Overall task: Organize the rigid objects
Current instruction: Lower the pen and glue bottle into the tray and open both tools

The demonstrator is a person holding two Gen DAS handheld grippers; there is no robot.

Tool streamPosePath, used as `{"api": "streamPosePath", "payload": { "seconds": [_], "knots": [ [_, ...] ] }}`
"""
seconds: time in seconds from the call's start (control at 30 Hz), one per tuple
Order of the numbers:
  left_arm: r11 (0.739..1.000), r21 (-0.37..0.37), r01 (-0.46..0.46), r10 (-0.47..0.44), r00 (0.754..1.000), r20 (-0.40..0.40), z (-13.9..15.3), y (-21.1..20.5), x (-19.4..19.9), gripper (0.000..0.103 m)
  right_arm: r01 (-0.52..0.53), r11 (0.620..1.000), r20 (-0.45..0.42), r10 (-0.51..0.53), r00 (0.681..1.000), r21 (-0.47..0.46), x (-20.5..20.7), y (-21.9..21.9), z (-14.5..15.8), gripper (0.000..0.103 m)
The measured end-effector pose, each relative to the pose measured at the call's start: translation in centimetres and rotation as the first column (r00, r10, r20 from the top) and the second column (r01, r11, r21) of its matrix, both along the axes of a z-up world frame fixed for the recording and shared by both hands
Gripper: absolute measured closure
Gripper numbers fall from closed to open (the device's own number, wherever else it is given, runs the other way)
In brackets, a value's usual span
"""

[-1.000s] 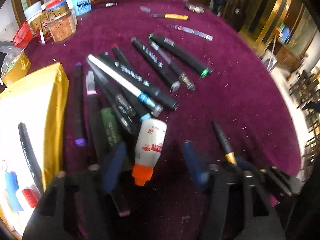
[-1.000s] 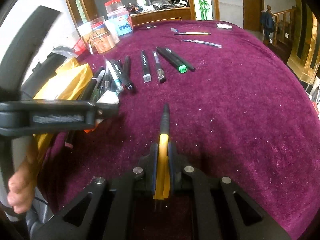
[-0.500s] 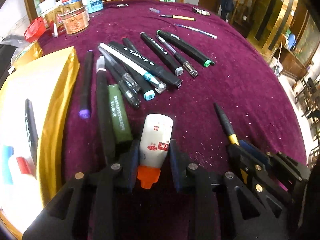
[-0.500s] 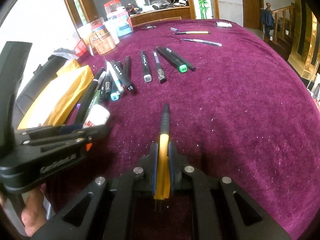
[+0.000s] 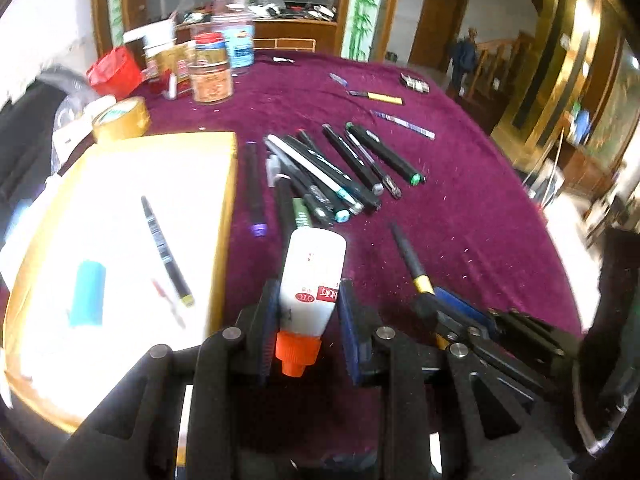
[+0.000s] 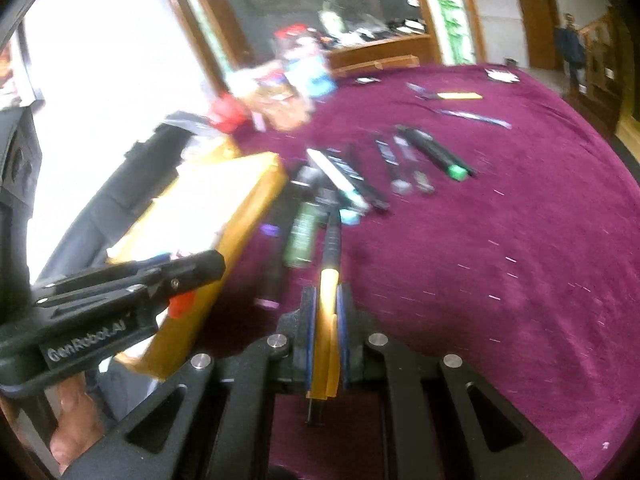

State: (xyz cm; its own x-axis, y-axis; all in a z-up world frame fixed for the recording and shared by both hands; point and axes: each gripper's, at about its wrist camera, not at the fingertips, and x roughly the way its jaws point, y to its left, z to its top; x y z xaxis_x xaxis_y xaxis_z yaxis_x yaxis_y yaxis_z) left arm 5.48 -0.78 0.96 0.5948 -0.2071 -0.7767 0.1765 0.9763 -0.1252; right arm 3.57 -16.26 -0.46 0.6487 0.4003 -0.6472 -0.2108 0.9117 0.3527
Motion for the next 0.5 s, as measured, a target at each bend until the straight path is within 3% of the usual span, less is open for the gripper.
{"api": "streamPosePath", "payload": {
  "seconds": [0.27, 0.5],
  "knots": [
    [0.976, -0.127, -0.177, 0.180, 0.984, 0.012, 3.0, 10.5, -0.8, 0.077, -0.196, 0.979, 0.029, 0.195, 0.980, 0.060, 1.9, 7.1, 2.0, 0.094],
    [0.940, -0.172, -0.296, 0.294, 0.955, -0.039, 1.2, 15.9, 3.5, 0.077, -0.262, 0.963, -0.006, 0.263, 0.965, 0.068, 7.7, 12.0, 1.7, 0.094]
  ]
}}
